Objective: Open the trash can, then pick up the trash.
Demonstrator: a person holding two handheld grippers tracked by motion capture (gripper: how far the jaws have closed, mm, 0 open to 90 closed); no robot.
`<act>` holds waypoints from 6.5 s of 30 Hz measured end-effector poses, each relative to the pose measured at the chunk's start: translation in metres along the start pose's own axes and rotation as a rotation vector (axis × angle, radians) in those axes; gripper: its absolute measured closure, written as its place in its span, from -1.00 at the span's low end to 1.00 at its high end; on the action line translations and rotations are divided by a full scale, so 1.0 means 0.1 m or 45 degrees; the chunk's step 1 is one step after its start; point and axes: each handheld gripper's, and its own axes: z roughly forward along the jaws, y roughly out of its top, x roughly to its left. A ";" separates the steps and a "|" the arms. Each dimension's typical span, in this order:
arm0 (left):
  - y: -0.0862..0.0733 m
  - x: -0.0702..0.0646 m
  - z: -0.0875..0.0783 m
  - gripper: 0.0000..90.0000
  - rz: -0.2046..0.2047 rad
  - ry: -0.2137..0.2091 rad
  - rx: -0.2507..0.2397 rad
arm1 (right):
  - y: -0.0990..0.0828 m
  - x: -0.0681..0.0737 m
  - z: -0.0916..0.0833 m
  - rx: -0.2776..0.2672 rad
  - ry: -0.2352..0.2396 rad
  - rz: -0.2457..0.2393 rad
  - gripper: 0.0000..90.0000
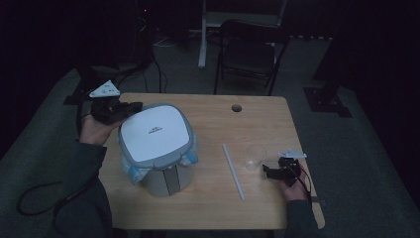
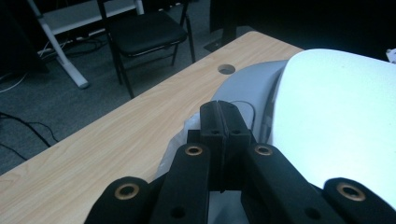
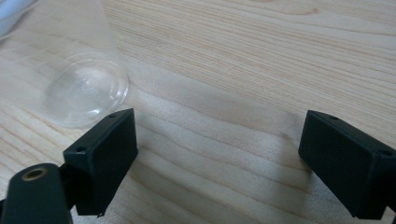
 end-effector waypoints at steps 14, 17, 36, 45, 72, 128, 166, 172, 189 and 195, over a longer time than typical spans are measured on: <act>-0.14 0.12 -0.14 1.00 -0.069 0.035 -0.038 | 0.00 0.00 0.00 0.001 0.000 -0.001 -0.76; -0.18 0.15 -0.20 0.95 -0.090 0.053 -0.058 | 0.00 0.00 0.00 0.001 0.000 -0.001 -0.76; -0.53 0.30 -0.43 0.70 -0.195 0.202 -0.055 | 0.00 0.00 0.00 0.001 -0.001 0.000 -0.76; -0.71 0.33 -0.39 0.64 -0.255 0.241 -0.031 | -0.01 0.01 -0.01 -0.006 0.003 -0.003 -0.70; -1.23 0.33 -0.23 0.44 -0.350 0.282 0.040 | -0.02 0.03 -0.12 0.015 -0.005 0.013 -0.18; -1.80 0.18 0.15 0.39 -0.467 0.199 0.140 | 0.49 0.25 -0.60 -0.161 0.195 0.042 0.30; -1.97 0.05 0.39 0.39 -0.466 0.154 0.193 | 0.45 0.29 -0.68 -0.192 0.269 -0.028 0.92; -2.05 0.02 0.42 0.38 -0.468 0.143 0.198 | 0.55 0.32 -0.71 -0.226 0.279 -0.034 0.92; -2.19 -0.10 0.47 0.36 -0.467 0.138 0.230 | 0.90 0.40 -0.80 -0.312 0.305 -0.076 0.92; -2.20 -0.13 0.52 0.34 -0.441 0.137 0.259 | 1.01 0.45 -0.82 -0.323 0.318 -0.100 0.92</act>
